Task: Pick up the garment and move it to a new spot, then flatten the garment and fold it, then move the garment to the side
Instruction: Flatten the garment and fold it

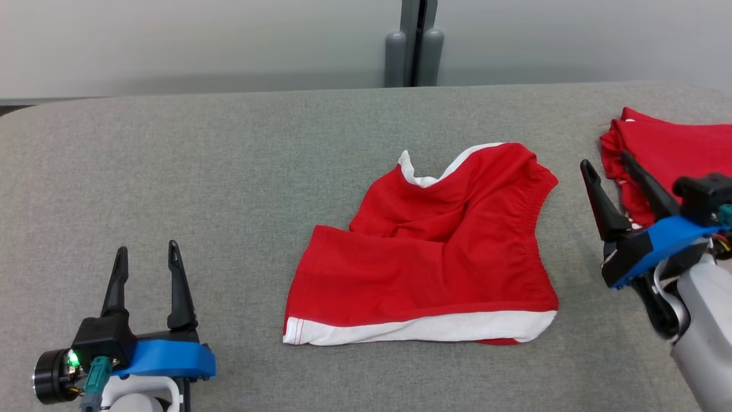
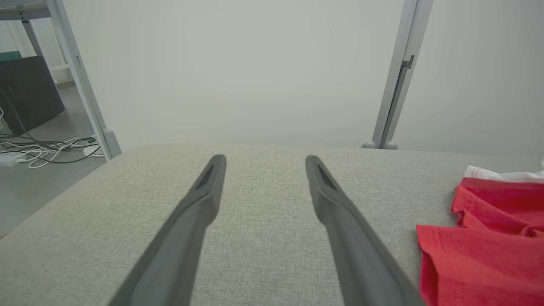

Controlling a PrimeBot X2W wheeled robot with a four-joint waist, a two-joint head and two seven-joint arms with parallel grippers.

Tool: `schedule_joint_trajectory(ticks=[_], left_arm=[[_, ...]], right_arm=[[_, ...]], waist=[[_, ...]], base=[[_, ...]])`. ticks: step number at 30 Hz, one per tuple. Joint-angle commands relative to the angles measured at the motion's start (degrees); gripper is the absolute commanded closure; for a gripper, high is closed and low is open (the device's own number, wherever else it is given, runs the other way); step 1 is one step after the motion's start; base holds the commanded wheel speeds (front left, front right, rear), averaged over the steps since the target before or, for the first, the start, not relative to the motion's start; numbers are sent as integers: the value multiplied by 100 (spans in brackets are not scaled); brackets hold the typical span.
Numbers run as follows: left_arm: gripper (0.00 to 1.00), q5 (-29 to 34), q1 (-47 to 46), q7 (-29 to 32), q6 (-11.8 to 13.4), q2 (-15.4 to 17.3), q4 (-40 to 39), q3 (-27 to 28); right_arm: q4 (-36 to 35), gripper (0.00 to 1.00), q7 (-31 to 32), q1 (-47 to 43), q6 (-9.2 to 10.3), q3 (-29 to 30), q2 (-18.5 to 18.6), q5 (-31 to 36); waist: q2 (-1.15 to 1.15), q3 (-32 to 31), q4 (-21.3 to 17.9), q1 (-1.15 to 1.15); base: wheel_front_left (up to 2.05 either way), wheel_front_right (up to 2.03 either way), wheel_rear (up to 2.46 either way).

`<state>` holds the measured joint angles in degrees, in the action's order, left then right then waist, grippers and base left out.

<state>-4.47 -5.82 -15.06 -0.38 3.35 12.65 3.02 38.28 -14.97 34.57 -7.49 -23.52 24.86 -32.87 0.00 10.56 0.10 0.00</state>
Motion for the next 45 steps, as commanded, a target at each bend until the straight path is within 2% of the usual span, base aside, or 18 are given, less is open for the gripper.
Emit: schedule_joint_trajectory(ticks=[1,10,18,26,45], left_arm=[[0,30,51,-14,-24,55,9,42],[0,92,290,-14,-55,126,128,90],[0,150,420,-14,-52,153,237,36],[0,116,572,-14,-35,190,285,30],[0,123,607,-14,27,171,306,-112]], right_arm=[[-227,0,-25,-326,-1,180,-55,106],[-1846,0,-28,-1918,-1,1436,-739,813],[-2719,0,-29,-3020,-1,2163,-1412,1524],[-2621,0,-29,-3573,-1,2269,-1817,1897],[-1773,0,-29,-2912,-1,2073,-1839,2120]], waist=[[0,-105,-99,0],[0,-389,-222,0],[0,-590,-195,0],[0,-798,-170,0],[0,-855,-104,0]], base=[[0,0,0],[0,0,0],[0,0,0],[0,0,0],[0,0,0]])
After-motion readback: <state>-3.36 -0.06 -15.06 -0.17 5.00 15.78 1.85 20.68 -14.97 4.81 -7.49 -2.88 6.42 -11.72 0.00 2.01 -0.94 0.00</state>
